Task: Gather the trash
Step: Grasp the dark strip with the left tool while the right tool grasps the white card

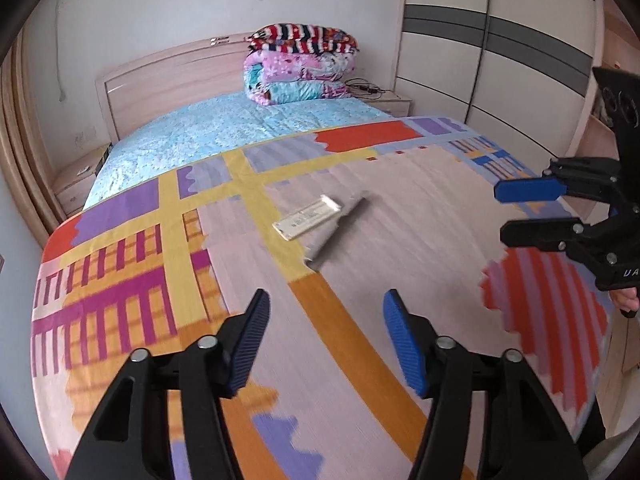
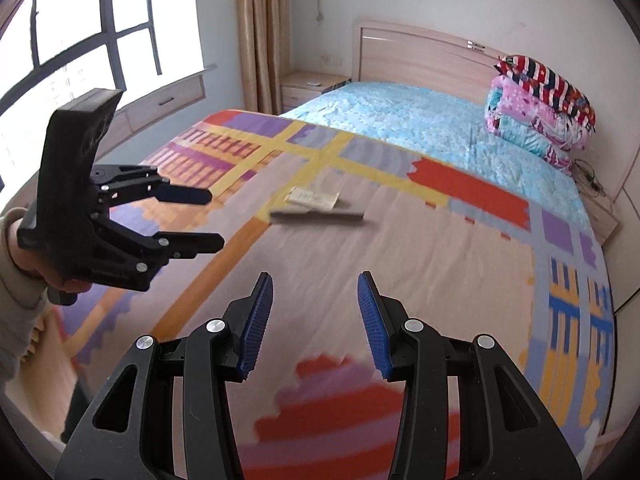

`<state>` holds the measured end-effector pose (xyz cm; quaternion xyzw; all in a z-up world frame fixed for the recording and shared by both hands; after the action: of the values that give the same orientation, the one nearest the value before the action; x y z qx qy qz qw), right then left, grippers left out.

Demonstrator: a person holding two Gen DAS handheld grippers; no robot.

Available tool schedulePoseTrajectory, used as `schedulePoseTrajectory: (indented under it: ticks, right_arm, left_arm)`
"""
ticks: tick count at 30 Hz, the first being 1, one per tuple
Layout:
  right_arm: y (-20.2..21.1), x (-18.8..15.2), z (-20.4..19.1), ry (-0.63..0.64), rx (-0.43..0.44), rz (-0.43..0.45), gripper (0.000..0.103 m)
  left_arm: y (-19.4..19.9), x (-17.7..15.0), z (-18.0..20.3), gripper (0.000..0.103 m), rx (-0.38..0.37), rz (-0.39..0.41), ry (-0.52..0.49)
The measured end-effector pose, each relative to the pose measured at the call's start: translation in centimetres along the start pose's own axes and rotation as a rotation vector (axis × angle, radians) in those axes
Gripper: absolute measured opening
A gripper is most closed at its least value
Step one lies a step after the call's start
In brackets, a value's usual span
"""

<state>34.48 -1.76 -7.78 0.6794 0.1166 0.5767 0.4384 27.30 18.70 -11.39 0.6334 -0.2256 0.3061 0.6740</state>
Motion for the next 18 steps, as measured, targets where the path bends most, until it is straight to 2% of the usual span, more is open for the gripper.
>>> schedulePoseTrajectory:
  ticks: [5,14,18]
  right_arm:
    - [-2.5,2.4,1.9,-0.024,-0.010,-0.005,0.044]
    - [-6.8,4.6,3.5,-0.090,0.060,-0.047,0.043]
    - [-8.3,5.2,3.4,-0.076,0.056,-0.069,0.043]
  left_arm:
    - [-2.2,1.3,-0.5,0.054,-0.015,-0.006,-0.024]
    - [-4.9,2.7,-0.3,0.033,-0.059,-0.026,-0.059]
    - [-5.9,2.7,-0.6,0.024,-0.096,-0.061,-0.053]
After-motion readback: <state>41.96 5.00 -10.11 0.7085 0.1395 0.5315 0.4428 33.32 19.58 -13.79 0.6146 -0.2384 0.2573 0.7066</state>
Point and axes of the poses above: each gripper's, at about its wrist camera, not at the fingertips, and y roughly against the way its jaws point, z to its right, x to its top, the point moved 1 cm from there along -y, roughly the way its jaws point, and after that the axes turned 5 degrees about y, right-handed, at the moved point
